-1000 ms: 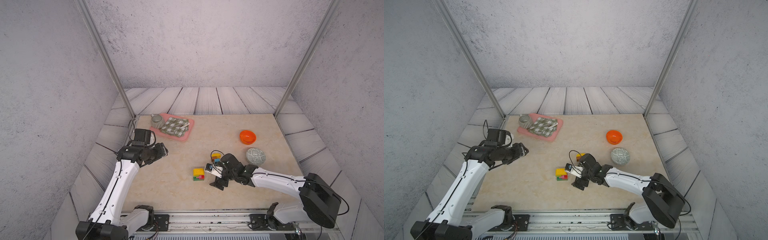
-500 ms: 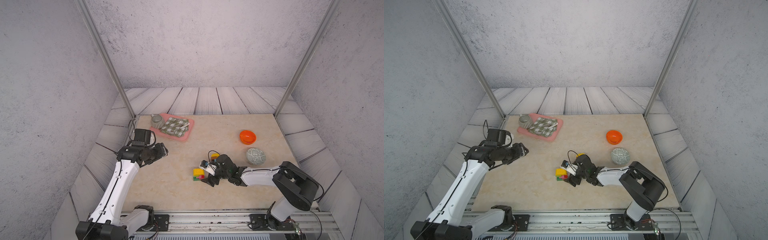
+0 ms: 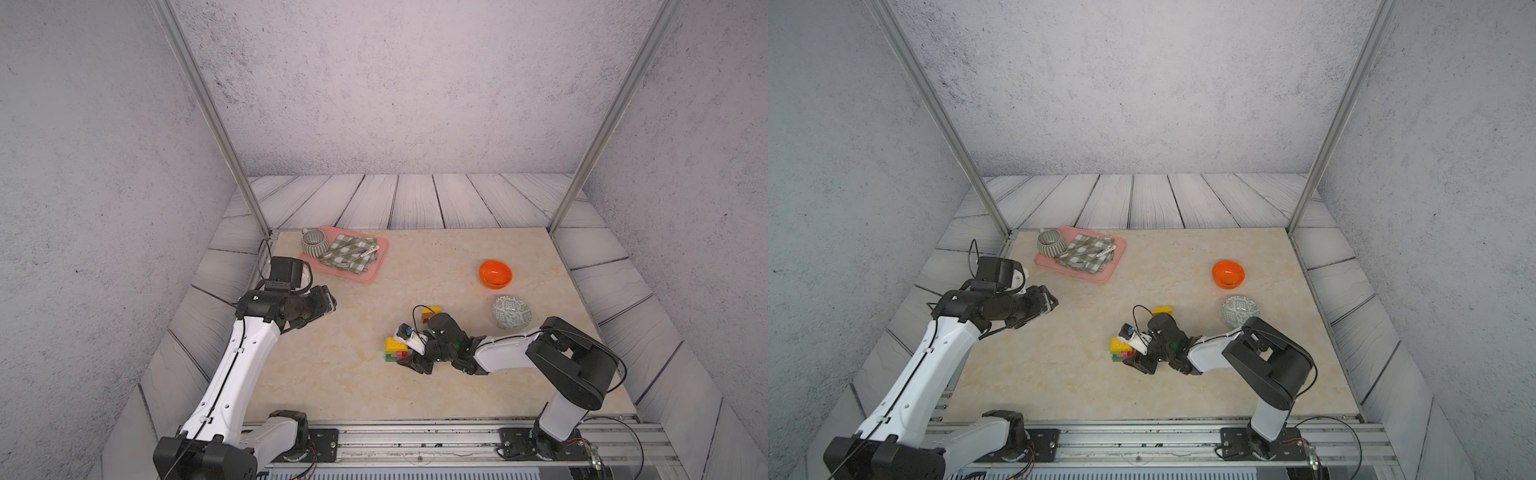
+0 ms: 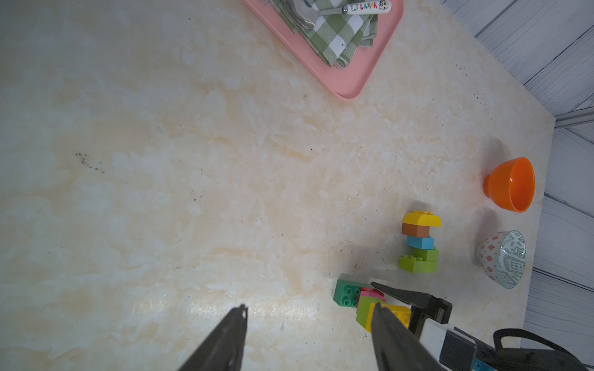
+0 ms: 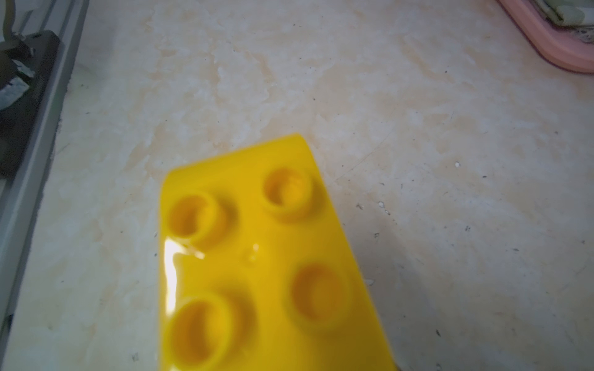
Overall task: Assemble the letter s with lego
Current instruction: Adjust the lego brick at the center of the board.
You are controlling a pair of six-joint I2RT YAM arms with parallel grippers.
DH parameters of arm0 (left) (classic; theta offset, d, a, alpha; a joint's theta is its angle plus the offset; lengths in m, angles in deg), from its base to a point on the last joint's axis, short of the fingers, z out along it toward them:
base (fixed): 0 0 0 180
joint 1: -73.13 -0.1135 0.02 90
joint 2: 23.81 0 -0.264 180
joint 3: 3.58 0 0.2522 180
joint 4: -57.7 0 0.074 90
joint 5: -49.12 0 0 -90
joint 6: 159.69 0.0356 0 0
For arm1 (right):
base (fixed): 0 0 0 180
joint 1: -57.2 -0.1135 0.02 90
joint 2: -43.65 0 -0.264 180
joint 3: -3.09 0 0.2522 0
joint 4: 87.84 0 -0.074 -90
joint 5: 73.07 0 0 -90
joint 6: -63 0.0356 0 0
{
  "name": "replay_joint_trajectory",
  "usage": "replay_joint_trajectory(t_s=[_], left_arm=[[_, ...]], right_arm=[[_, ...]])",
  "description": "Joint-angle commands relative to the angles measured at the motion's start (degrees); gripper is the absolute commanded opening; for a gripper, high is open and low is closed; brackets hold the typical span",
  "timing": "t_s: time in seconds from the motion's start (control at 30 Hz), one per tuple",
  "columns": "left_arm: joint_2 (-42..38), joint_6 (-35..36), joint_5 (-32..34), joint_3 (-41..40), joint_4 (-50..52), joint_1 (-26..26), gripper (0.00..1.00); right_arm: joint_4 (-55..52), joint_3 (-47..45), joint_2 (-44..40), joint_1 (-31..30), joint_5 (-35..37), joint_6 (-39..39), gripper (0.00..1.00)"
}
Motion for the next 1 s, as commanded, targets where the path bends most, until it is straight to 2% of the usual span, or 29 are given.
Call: replay_joint_trajectory(t_s=[0.0, 0.07, 0.27, 0.43, 0.5, 0.7, 0.83, 0.97], left_arm=[[0.16, 0.61, 0.13, 0.71, 0.3, -0.62, 0.67], [0.02, 0.74, 0.25, 0.67, 0.32, -0.59, 0.67], [0.02, 0.65, 0.04, 0.55, 0.14, -0.57, 0.67], [-0.06, 0.7, 0.22, 0.52, 0.33, -0.58, 0.67], [0.0, 0.79, 0.25, 0.57, 0.33, -0.6, 0.67], [0.11, 1.17, 0.61, 0.92, 0.72, -0.54, 0.67], [0.2, 1.26, 0.66, 1.32, 0.99, -0.63, 0.67], [0.04, 1.32, 0.66, 1.88, 0.99, -0.56, 0.67]], right_arm=[[1.43, -1.31, 0.16, -0.32, -1.45, 1.05, 0.49], [1.43, -1.72, 0.02, -0.41, -1.48, 1.14, 0.46], [1.95, -2.26, 0.55, -0.49, -1.04, 1.05, 0.5], [2.61, -1.57, 1.36, -0.49, -0.23, 0.88, 0.48], [3.07, -1.3, 1.9, -0.49, -0.3, 0.96, 0.45], [2.05, -1.21, 0.4, -0.49, -1.0, 0.76, 0.24], [-9.57, 3.06, -6.93, -0.4, -5.84, -1.1, 0.2], [-31.56, 13.8, -10.6, 0.67, -13.87, -2.56, 0.23]])
